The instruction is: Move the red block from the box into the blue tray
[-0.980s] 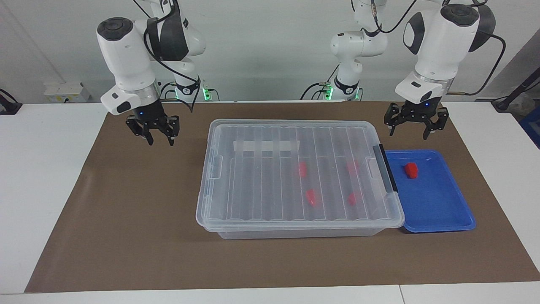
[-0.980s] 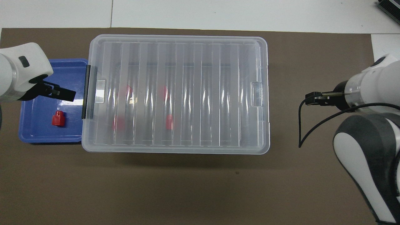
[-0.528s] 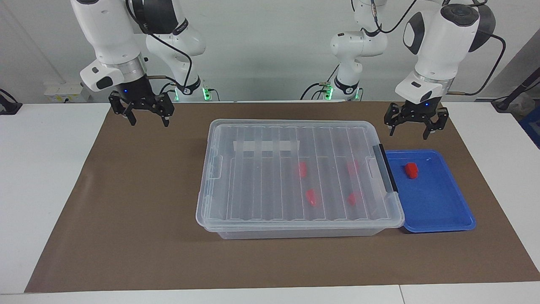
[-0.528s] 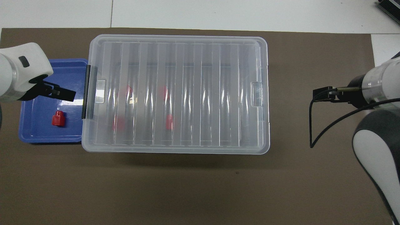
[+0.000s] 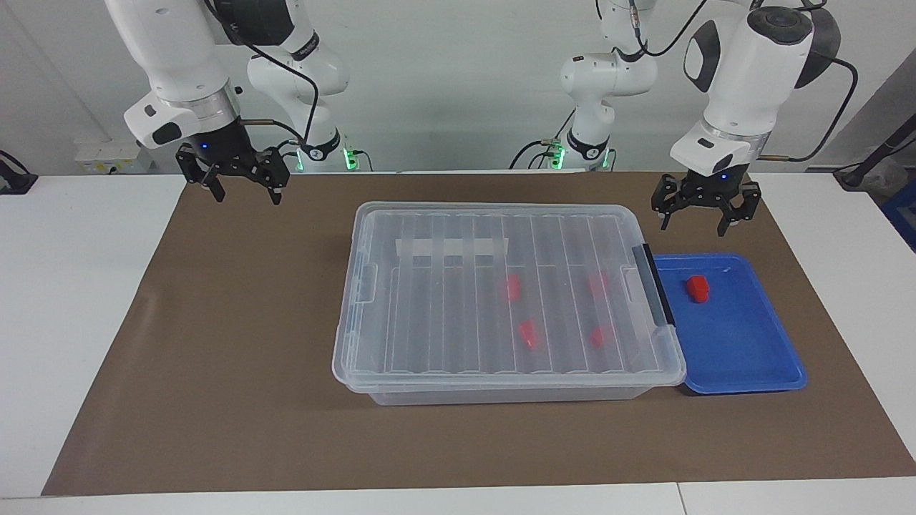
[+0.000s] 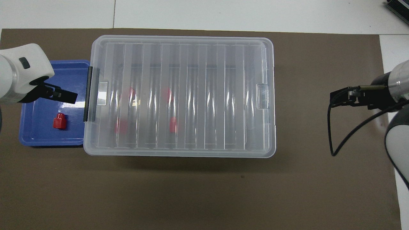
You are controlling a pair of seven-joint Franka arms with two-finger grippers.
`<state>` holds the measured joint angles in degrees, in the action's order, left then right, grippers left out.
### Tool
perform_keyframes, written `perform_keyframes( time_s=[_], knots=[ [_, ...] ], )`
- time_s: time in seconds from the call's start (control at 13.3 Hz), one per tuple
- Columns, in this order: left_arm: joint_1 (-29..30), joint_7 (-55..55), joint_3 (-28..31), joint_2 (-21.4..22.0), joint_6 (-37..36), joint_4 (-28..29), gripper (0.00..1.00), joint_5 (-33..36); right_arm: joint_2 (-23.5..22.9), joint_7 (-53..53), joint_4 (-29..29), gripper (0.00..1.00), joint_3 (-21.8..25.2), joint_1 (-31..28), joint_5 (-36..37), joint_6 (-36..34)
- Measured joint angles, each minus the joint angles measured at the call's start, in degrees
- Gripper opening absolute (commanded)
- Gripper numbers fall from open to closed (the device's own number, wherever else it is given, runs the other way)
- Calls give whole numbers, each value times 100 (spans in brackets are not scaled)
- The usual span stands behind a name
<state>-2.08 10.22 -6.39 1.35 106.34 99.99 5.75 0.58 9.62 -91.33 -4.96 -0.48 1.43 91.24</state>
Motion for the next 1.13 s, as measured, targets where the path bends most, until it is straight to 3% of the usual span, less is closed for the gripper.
perform_keyframes(
  time_s=[1.13],
  knots=[
    [0,0,0,0,0,0,100,0,0,0,-2,100,-6,-61,-2,-143]
  ],
)
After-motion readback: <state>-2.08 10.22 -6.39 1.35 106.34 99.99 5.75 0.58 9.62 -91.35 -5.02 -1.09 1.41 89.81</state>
